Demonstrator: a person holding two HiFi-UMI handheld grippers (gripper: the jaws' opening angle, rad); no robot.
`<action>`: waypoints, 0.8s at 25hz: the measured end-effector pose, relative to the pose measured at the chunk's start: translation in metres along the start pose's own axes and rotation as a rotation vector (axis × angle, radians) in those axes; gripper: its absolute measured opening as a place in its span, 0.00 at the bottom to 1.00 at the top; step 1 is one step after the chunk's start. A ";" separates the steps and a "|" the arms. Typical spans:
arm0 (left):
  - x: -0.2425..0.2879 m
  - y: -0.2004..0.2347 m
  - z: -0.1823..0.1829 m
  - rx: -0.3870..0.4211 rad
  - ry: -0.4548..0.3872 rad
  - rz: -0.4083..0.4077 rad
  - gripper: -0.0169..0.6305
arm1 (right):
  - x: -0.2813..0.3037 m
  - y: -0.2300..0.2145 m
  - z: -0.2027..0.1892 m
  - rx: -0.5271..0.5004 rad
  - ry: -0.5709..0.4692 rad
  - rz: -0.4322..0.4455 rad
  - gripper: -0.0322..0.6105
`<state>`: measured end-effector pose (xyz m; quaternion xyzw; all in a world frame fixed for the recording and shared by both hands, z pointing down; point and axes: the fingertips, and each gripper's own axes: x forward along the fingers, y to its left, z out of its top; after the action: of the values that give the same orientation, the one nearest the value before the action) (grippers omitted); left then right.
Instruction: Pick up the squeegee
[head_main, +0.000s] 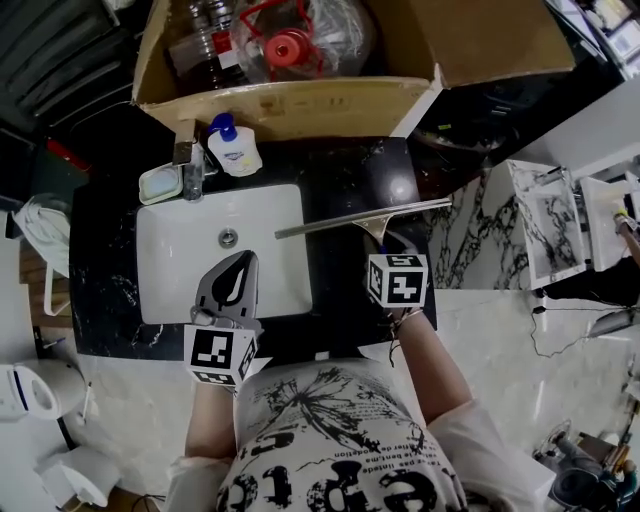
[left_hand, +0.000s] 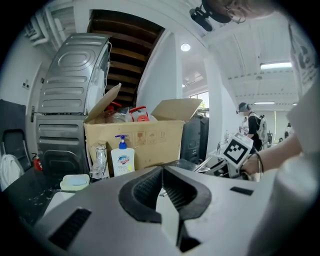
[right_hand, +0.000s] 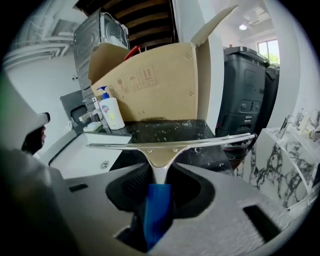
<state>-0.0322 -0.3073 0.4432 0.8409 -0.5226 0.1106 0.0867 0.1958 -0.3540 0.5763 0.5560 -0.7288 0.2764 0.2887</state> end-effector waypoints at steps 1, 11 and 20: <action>-0.002 0.000 0.002 0.001 -0.006 0.005 0.05 | -0.006 0.000 0.007 -0.012 -0.032 0.001 0.23; -0.014 -0.005 0.031 0.031 -0.075 0.050 0.05 | -0.074 0.010 0.072 -0.053 -0.357 0.047 0.23; -0.019 -0.018 0.056 0.067 -0.130 0.072 0.05 | -0.132 0.010 0.120 -0.091 -0.614 0.050 0.23</action>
<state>-0.0192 -0.2975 0.3838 0.8295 -0.5529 0.0761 0.0204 0.2005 -0.3526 0.3971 0.5819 -0.8070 0.0698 0.0727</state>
